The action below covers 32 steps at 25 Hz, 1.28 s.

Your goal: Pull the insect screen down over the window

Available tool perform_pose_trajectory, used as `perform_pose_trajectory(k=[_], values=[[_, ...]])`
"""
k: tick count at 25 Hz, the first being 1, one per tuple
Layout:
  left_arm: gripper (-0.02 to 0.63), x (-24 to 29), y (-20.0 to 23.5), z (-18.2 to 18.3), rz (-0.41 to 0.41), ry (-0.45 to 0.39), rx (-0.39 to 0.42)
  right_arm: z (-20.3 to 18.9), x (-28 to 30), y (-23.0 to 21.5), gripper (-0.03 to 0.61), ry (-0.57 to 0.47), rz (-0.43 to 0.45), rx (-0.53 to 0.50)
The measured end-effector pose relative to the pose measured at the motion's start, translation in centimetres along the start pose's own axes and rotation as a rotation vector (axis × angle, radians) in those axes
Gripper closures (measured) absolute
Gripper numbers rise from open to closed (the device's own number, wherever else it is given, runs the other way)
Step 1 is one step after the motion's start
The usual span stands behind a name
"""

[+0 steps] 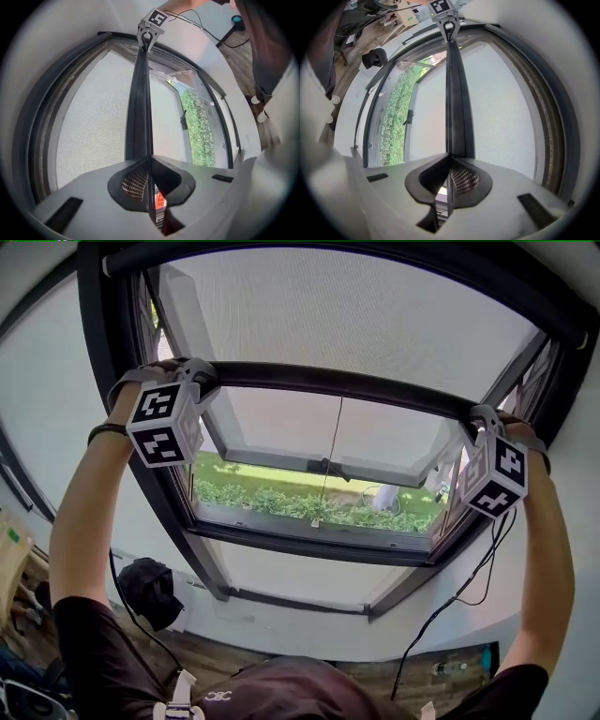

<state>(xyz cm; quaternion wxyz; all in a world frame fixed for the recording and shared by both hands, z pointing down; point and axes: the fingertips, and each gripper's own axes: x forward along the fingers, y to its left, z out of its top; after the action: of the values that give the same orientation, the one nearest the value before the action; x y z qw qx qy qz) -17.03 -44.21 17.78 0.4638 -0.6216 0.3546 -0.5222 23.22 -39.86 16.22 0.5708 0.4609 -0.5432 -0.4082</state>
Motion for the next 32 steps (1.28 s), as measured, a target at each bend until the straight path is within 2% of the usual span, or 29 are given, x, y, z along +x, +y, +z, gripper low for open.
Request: perform_pose_trajectory(k=[3,12,19,25,32], values=[[0.586,0.6,-2.3,0.0,-0.046,-0.016,-0.011,-0.4,0.6,2.4,0.557,0.0,0.027,-0.003],[0.586,1.7,-5.1,0.0,-0.048,-0.008,-0.016,-0.3,1.5,5.3,0.557,-0.001,0.048,-0.003],[0.586,3.1,-9.6,-0.2,-0.138,0.0,-0.027,-0.2,2.3,9.6,0.557,0.012,0.123,-0.012],[0.586,4.1,-12.2,-0.3,-0.151,0.001,-0.034,-0.3,3.0,12.3,0.557,0.025,0.151,-0.017],[0.586,5.6,-17.7,-0.3,-0.226,0.0,-0.034,-0.4,4.1,17.8,0.557,0.033,0.221,-0.019]])
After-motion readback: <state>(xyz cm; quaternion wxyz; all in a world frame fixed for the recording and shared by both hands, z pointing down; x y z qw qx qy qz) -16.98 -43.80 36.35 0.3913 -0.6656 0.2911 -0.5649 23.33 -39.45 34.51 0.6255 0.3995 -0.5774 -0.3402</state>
